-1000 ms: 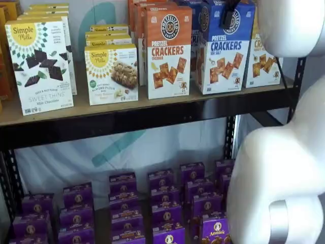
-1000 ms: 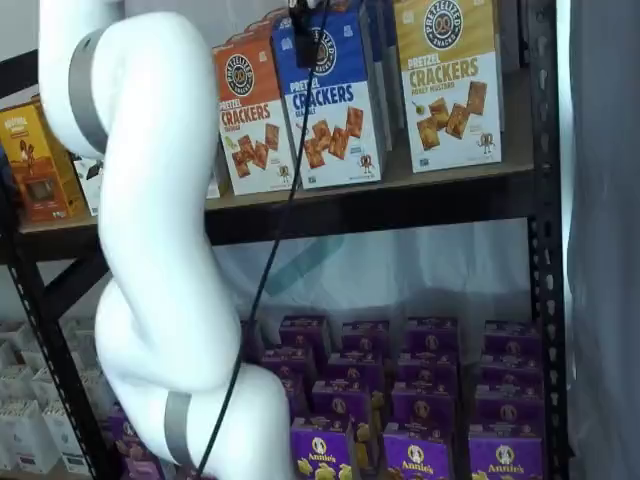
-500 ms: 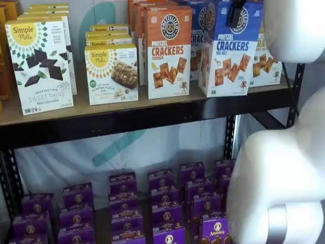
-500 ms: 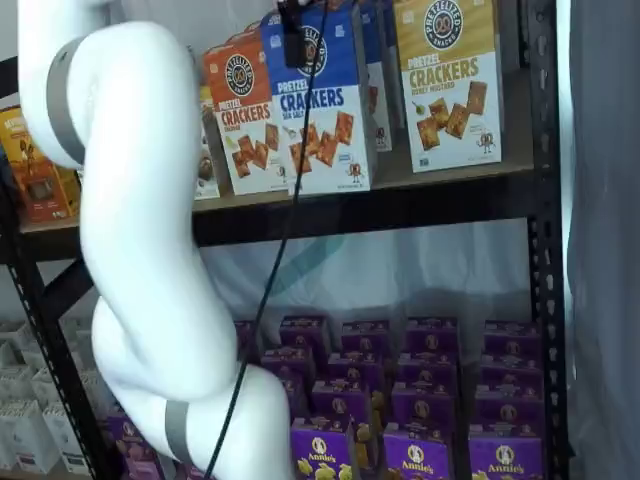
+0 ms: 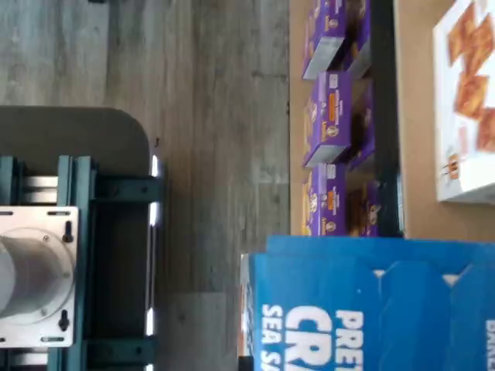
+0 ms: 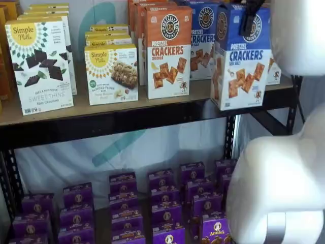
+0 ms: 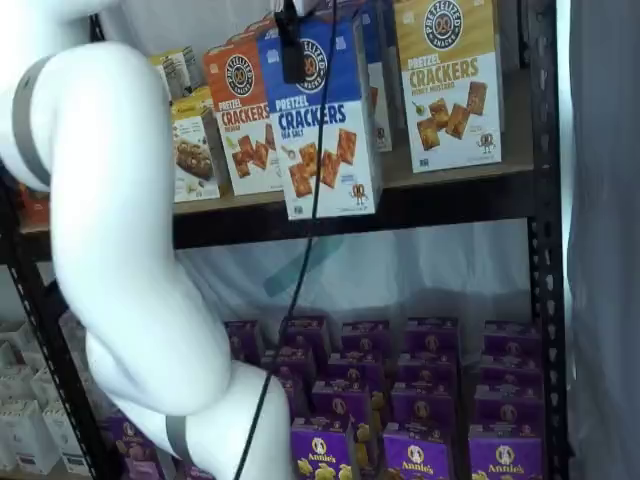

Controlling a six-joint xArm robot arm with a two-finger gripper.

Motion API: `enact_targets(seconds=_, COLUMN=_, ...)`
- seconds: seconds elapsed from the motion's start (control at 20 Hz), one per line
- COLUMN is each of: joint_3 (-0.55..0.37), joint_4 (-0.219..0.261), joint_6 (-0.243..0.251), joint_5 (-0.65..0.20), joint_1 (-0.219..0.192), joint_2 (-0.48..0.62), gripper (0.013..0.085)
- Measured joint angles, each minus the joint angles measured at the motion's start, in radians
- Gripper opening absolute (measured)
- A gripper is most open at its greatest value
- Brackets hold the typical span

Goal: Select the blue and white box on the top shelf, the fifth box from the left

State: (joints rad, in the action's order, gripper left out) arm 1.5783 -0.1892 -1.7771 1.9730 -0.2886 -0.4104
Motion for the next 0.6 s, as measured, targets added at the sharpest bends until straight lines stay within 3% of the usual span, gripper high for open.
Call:
enact_targets(seconds=0.25, joint_3=-0.127, joint_4=0.036, joint_6=-0.034, joint_5=-0.028, joint_1=-0.014, joint_2=-0.092, gripper=0.057)
enact_targets(seconds=0.6, joint_3=-0.225, joint_4=0.04, joint_6=-0.049, joint_5=-0.052, joint_1=-0.024, joint_2=-0.158, gripper=0.057)
